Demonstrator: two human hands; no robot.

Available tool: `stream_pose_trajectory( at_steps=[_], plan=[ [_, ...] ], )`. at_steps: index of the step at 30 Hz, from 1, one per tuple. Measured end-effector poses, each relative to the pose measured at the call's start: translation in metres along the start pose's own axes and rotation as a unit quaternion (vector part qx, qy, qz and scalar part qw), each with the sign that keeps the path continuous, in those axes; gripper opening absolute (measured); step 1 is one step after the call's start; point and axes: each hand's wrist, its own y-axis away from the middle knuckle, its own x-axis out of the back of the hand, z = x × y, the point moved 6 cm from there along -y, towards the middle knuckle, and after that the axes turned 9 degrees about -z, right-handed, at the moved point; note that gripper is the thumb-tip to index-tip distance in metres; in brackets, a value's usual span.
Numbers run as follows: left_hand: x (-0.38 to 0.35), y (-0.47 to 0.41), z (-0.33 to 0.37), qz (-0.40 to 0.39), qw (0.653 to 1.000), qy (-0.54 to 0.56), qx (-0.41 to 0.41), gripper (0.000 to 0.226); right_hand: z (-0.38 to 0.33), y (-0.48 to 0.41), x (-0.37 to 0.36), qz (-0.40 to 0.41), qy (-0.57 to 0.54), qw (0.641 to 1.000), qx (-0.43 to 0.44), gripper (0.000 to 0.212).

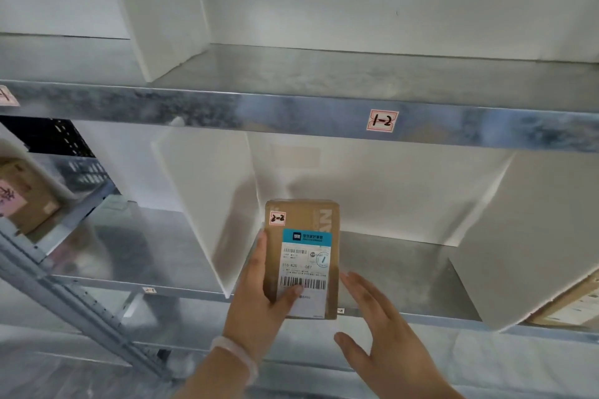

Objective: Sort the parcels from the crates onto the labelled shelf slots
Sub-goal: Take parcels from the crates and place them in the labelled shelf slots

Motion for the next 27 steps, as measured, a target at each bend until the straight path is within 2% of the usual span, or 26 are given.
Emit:
stream_pose_trajectory(
  at_steps=[8,13,27],
  plan=[
    [-0.005,-0.029,-0.031,0.002,0.999,0.033,0.026,0.101,0.031,-0.027,-0.022,-0.025,-0.007,1.0,-0.017,0.088],
    [-0.005,-0.033,-0.047,0.003,0.999,0.023,0.038,0.085,0.037,-0.032,-0.029,-0.027,-0.014,0.999,-0.013,0.086],
    [-0.003,-0.029,-0.08,0.052,0.997,-0.014,0.063,0.072,0.026,-0.027,-0.039,0.015,-0.062,0.998,0.029,0.077]
  ],
)
